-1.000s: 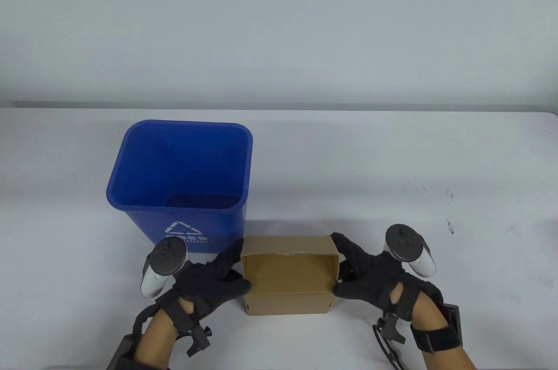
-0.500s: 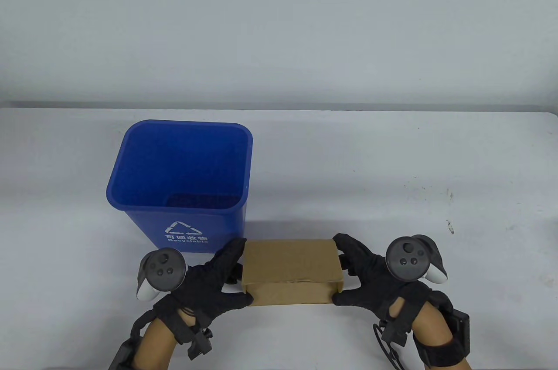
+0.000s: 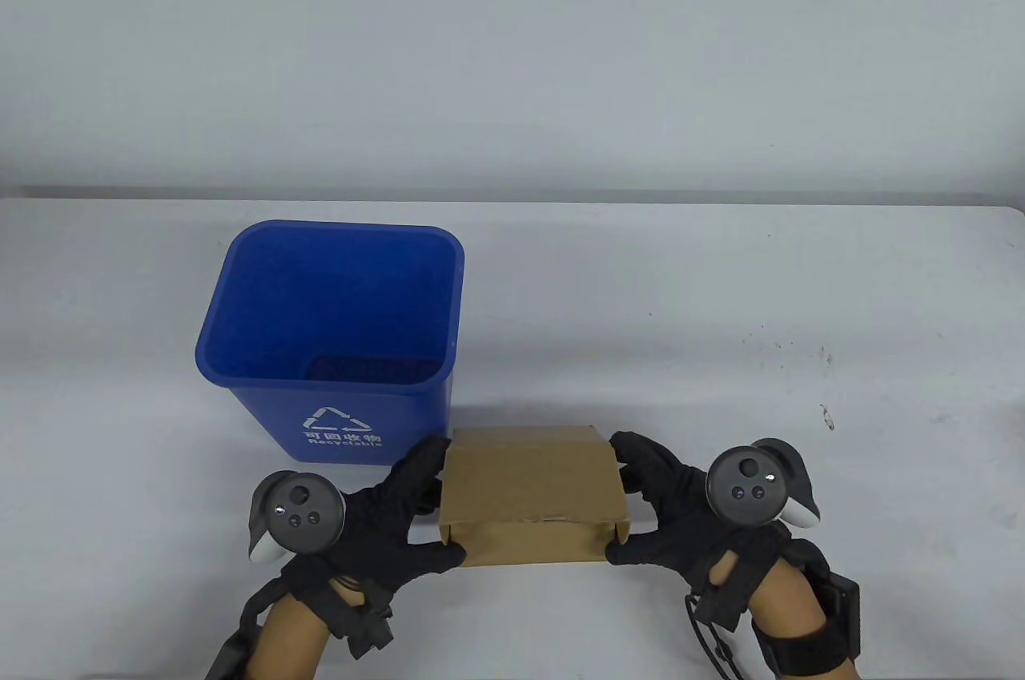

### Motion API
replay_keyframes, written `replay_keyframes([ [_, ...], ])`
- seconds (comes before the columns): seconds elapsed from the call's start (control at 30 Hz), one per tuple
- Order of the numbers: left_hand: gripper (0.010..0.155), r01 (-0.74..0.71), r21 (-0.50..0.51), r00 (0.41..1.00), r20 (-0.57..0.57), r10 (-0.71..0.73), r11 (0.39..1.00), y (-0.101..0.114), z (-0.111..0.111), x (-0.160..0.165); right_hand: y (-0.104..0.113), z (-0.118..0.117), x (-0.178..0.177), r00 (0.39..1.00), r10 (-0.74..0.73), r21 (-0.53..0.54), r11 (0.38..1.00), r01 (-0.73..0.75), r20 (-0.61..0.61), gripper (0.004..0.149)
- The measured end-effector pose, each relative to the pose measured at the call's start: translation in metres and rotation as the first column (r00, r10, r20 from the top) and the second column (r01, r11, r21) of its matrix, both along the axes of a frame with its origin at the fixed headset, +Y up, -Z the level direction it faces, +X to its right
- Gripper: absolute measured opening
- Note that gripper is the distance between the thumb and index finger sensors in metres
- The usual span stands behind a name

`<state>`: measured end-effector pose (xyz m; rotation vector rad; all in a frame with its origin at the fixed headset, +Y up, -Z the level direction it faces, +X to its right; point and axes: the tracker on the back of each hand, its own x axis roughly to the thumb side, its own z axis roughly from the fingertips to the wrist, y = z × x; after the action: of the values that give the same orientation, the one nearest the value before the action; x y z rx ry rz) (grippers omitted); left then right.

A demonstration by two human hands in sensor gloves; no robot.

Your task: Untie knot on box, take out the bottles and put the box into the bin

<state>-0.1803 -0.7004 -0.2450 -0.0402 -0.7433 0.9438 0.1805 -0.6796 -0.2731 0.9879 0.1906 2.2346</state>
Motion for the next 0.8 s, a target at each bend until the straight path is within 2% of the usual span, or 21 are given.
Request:
replay_keyframes([
  [0.2,0.103,-0.014,-0.014,1.000,-0.014,0.014,1.000,-0.0020,-0.0007,-0.0005,-0.0011,-0.0002,-0.0004,1.000,-0.019,-0.001,1.000,0.019,0.023,0.094],
  [0.33,0.103,-0.060,-0.085,0.998,-0.007,0.060,0.995,-0.0059,0.0000,0.0025,-0.0005,0.0003,-0.0017,0.995,-0.081,0.038,0.996,0.079,0.050,0.089],
  [0.5,0.104,-0.075,-0.061,0.997,-0.034,0.073,0.995,-0.0056,0.0008,0.0012,-0.0002,0.0005,-0.0016,0.987,-0.141,0.033,0.990,0.139,0.071,0.084],
  [0.6,0.102,-0.090,-0.023,0.992,-0.088,0.088,0.996,-0.0042,0.0025,-0.0001,-0.0005,0.0004,-0.0023,0.985,-0.158,0.018,0.987,0.157,0.069,0.083],
  [0.8,0.093,-0.101,0.046,0.981,-0.164,0.107,0.994,-0.0043,0.0038,-0.0005,0.0000,0.0012,-0.0036,0.983,-0.172,0.022,0.985,0.171,0.064,0.081],
])
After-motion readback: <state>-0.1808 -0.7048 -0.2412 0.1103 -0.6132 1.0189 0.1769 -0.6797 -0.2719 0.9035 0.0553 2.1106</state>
